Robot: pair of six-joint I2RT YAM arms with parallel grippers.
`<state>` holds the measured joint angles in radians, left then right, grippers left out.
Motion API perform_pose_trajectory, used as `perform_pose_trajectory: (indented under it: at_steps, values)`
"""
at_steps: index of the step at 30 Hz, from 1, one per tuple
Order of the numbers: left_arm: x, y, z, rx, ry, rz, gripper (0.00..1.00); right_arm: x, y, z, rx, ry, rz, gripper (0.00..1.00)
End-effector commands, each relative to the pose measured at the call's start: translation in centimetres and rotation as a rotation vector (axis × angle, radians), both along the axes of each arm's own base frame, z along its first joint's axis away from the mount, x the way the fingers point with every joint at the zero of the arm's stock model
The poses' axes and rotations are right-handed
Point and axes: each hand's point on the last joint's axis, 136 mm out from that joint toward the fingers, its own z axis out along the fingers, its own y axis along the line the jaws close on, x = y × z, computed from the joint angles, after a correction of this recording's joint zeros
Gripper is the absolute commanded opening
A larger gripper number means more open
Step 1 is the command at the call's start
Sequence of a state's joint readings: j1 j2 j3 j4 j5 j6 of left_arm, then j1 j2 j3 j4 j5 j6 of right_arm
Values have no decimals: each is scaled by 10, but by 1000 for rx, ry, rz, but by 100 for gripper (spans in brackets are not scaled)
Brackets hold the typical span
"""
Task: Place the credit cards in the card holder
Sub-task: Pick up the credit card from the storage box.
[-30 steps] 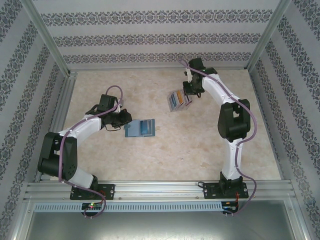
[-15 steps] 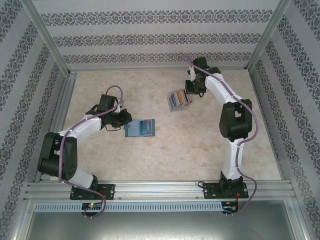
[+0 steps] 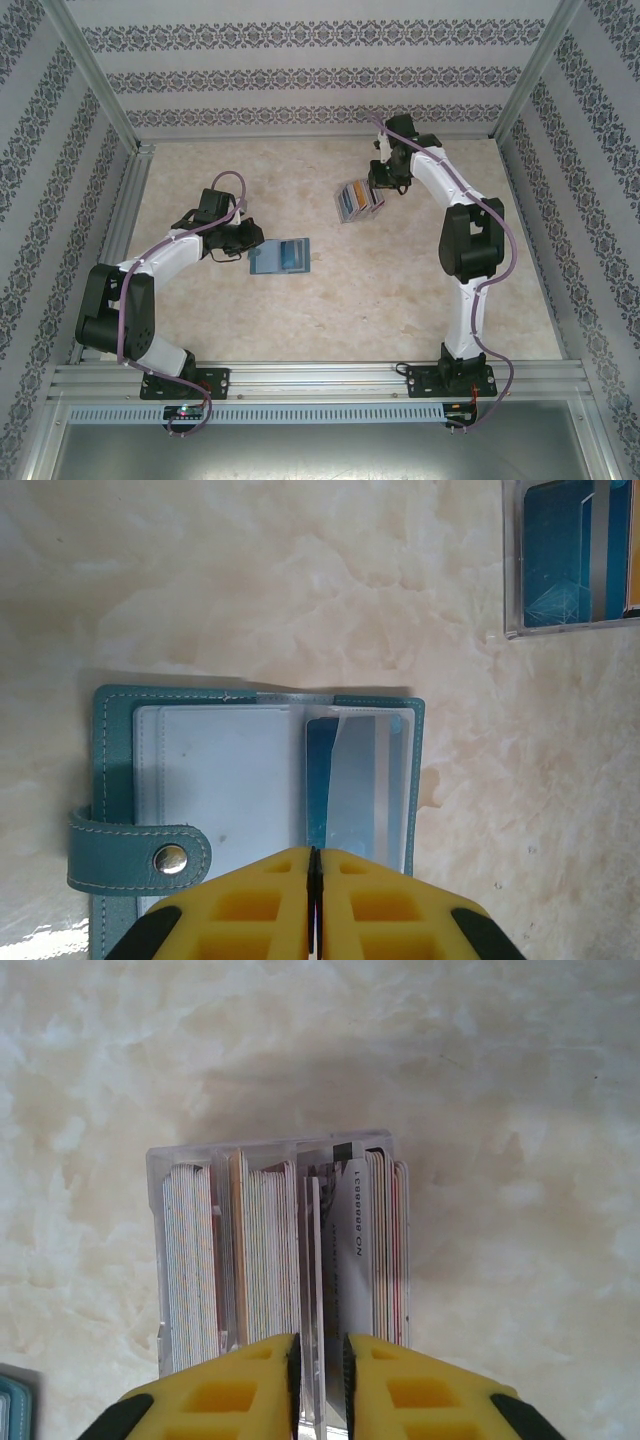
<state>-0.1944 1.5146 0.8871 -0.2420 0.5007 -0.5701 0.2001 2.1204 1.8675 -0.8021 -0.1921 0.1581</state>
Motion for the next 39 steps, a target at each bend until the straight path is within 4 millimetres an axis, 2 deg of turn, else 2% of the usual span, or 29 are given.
perform_pose_trajectory:
  at_steps: [1, 18, 23, 29, 39]
  values:
    - [3, 3, -1, -1, 2, 7, 12, 1, 4, -15, 8, 36, 6, 23]
    - [4, 2, -6, -2, 9, 5, 12, 3, 10, -27, -27, 58, 23, 19]
    - [4, 2, -6, -1, 10, 5, 12, 4, 10, -24, -28, 58, 23, 8]
    - [4, 5, -2, 17, 2, 9, 12, 3, 8, 1, -18, 15, 19, 5]
    - [-6, 25, -2, 75, 19, 40, 12, -12, 3, 55, 20, -84, 13, 6]
